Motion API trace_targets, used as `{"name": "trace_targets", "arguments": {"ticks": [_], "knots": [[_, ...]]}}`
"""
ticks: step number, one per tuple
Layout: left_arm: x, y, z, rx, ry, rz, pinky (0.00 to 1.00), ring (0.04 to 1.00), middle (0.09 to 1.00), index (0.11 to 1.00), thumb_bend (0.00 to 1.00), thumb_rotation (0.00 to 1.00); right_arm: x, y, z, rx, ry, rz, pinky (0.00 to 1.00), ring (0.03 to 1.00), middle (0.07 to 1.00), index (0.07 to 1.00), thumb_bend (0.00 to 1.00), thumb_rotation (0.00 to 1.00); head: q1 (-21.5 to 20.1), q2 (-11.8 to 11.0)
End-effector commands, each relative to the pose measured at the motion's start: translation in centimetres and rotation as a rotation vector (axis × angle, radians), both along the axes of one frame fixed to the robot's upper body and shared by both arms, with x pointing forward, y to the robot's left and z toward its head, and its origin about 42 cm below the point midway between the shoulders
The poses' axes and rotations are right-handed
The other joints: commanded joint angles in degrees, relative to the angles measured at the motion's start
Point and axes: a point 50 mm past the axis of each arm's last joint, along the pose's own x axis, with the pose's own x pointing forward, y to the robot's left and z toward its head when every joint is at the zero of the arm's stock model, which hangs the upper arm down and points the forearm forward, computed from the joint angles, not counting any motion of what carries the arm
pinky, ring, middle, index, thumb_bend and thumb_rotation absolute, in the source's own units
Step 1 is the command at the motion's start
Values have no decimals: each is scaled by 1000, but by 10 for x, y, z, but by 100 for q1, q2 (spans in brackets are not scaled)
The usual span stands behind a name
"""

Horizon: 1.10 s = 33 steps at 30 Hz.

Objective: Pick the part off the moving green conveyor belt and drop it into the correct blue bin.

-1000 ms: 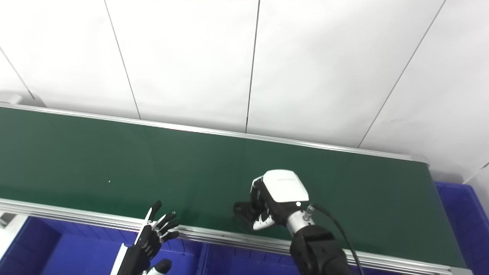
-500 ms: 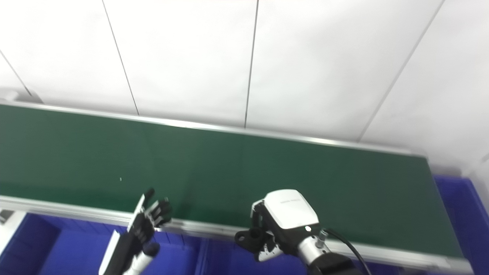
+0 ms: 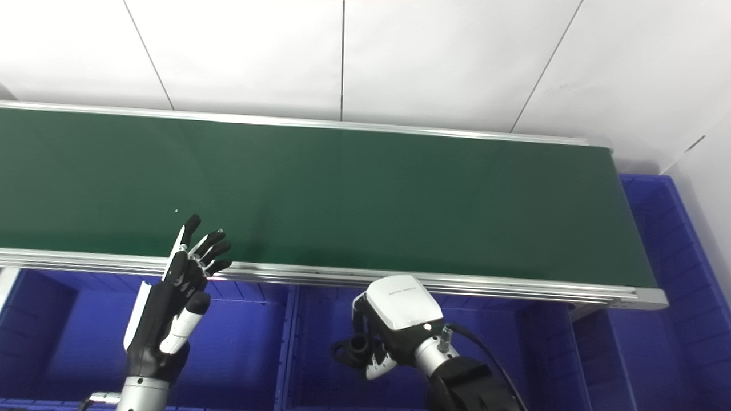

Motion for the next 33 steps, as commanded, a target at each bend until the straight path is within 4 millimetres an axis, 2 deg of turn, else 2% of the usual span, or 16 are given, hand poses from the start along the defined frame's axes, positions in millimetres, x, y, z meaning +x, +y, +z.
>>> {"name": "trace_targets", "arguments": {"ticks": [1, 10, 14, 15, 17, 18, 20, 23, 25, 33], "knots": [[2, 0, 13, -3, -55, -5, 791, 856, 891, 1000, 756, 784, 3, 3, 7, 27, -66, 11, 154, 224, 470, 481, 529, 0, 3, 4], [0, -2, 12, -8, -48, 1, 782, 850, 887, 1000, 769, 779, 5, 6, -2, 18, -63, 6, 154, 226, 470, 485, 529, 0, 29, -44], [-1, -2, 12, -4, -42, -7, 791, 858, 894, 1000, 773, 789, 3, 6, -5, 33, -82, -6, 202, 289, 477, 491, 528, 10, 44, -46], [-1, -2, 13, -4, -41, -9, 794, 861, 897, 1000, 774, 793, 2, 7, -5, 32, -77, -9, 220, 317, 516, 608, 741, 224, 44, -46], [-2, -3, 13, -5, -40, -11, 799, 865, 898, 1000, 775, 796, 0, 7, -5, 32, -59, -9, 275, 389, 623, 725, 923, 420, 61, -43], [-1, -3, 13, -6, -40, -11, 800, 865, 898, 1000, 775, 796, -1, 7, -5, 32, -47, -7, 282, 399, 634, 733, 937, 434, 63, -45], [-1, -3, 13, -8, -41, -12, 796, 864, 898, 1000, 768, 794, -2, 9, -5, 33, -19, -3, 342, 475, 701, 782, 988, 526, 59, -49], [-1, -3, 13, -15, -41, -15, 795, 863, 899, 1000, 765, 788, -5, 11, -5, 22, 2, 6, 393, 536, 748, 804, 1000, 600, 50, -55], [-1, -3, 13, -16, -42, -16, 796, 862, 895, 1000, 774, 788, -6, 12, -5, 20, 13, 6, 390, 537, 765, 814, 1000, 626, 47, -58], [-1, -4, 11, -23, -34, -24, 809, 865, 897, 1000, 788, 781, -16, 13, 7, 109, 75, -30, 377, 529, 771, 816, 1000, 625, 49, -95]]}}
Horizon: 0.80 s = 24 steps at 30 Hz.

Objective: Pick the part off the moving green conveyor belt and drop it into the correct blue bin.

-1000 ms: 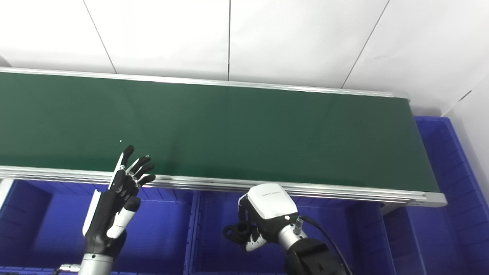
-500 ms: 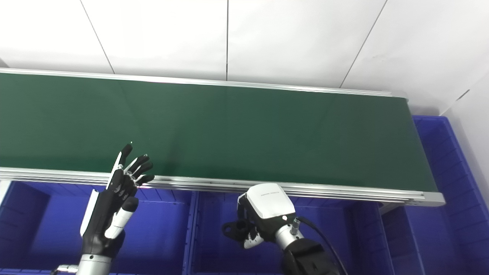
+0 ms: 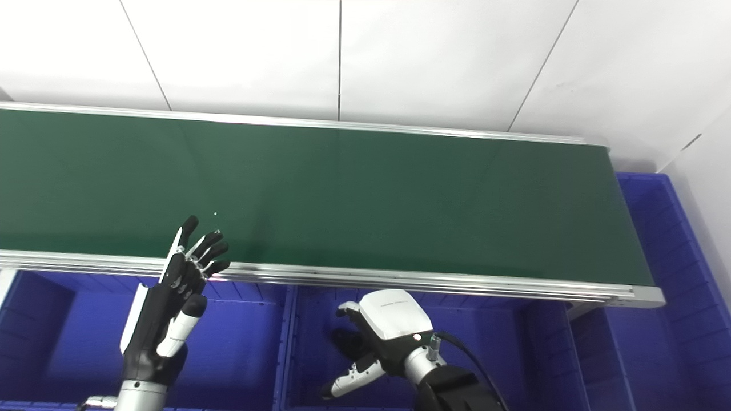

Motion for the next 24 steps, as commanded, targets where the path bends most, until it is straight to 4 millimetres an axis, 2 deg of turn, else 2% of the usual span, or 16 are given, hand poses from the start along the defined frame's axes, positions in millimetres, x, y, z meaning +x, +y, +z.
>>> {"name": "trace_targets", "arguments": {"ticks": [1, 6, 7, 12, 15, 17, 19, 24], "knots": [[2, -2, 7, -17, -32, -15, 808, 864, 897, 1000, 783, 779, -3, 0, 13, 50, -20, -21, 381, 536, 772, 816, 1000, 631, 3, -8], [2, -1, 5, -12, -35, -10, 808, 863, 896, 1000, 785, 776, -23, -3, 35, 222, 34, -112, 440, 615, 770, 808, 969, 597, -37, -94], [2, 0, 4, -8, -37, -8, 808, 865, 899, 1000, 787, 777, -27, -4, 39, 257, 38, -136, 450, 619, 766, 815, 898, 677, -37, -94], [3, 6, 1, 14, -49, 7, 802, 862, 897, 1000, 792, 791, -54, -10, 49, 548, 29, -343, 562, 682, 755, 788, 682, 813, -138, -210], [4, 11, -1, 32, -53, 2, 813, 870, 906, 1000, 806, 802, -68, -6, 37, 858, 5, -535, 608, 700, 757, 776, 649, 820, -234, -250], [5, 15, -1, 53, -57, -7, 831, 887, 923, 985, 819, 820, -75, -2, 19, 1035, -73, -652, 614, 690, 754, 774, 670, 811, -296, -260], [6, 18, -1, 69, -67, -16, 843, 898, 933, 962, 819, 833, -77, 0, 2, 1122, -166, -710, 610, 687, 756, 782, 680, 834, -351, -269], [8, 24, 0, 75, -79, -18, 893, 936, 969, 951, 781, 822, -74, 1, -25, 1202, -333, -764, 763, 821, 875, 880, 711, 935, -401, -262]]}}
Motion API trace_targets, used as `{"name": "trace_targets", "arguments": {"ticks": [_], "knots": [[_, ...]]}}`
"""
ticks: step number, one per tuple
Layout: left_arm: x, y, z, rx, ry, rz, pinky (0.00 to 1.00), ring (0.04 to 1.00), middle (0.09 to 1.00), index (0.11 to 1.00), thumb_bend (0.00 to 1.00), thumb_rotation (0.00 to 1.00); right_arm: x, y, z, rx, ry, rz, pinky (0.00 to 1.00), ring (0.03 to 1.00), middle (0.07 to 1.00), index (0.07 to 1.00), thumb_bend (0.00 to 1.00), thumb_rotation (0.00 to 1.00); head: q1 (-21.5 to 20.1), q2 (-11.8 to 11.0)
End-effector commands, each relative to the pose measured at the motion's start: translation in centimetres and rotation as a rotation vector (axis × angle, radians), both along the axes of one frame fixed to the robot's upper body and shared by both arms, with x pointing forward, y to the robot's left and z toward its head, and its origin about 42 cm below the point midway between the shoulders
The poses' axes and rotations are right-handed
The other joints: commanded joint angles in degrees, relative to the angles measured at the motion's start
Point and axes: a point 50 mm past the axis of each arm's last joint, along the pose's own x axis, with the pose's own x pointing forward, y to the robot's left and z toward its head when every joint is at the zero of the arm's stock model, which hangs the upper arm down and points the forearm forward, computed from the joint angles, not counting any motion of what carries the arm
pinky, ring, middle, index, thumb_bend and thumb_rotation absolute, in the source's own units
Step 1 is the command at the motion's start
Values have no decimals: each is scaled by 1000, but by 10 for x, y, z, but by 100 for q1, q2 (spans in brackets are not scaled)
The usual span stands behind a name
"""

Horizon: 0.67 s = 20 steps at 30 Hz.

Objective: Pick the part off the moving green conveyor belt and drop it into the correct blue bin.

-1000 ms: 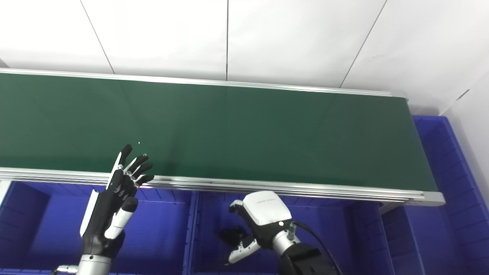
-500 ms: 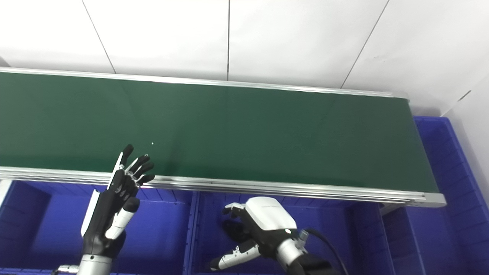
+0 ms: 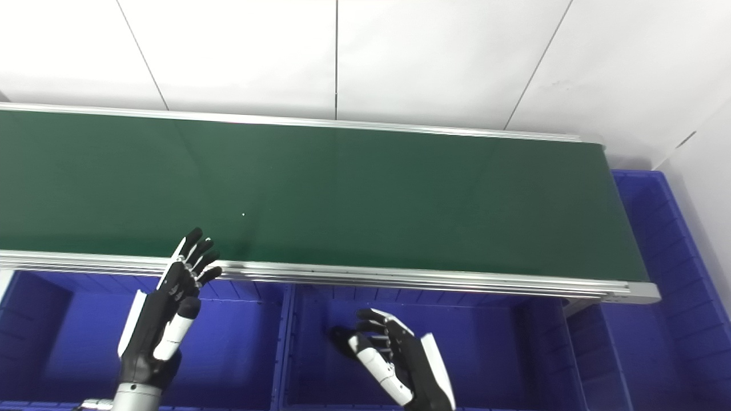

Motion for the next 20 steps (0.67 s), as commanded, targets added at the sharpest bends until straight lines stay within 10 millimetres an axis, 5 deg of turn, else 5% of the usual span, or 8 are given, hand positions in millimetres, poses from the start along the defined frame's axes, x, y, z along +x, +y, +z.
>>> {"name": "trace_targets", "arguments": {"ticks": [1, 7, 13, 20], "knots": [[8, 8, 19, 19, -129, -24, 900, 942, 974, 954, 778, 823, 13, 0, 18, 54, -374, -170, 790, 848, 901, 905, 727, 961, -15, 14], [9, 15, 18, 23, -130, -40, 957, 982, 999, 986, 754, 866, 16, 8, 9, 58, -408, -150, 872, 944, 997, 999, 780, 990, -203, 31], [10, 21, 18, 34, -132, -64, 993, 1000, 1000, 1000, 810, 969, 20, 15, 6, 61, -418, -159, 883, 955, 1000, 1000, 791, 986, -512, 14], [10, 21, 17, 52, -143, -79, 999, 1000, 1000, 1000, 819, 967, 21, 17, 7, 57, -432, -153, 926, 961, 1000, 1000, 787, 981, -430, -6]]}}
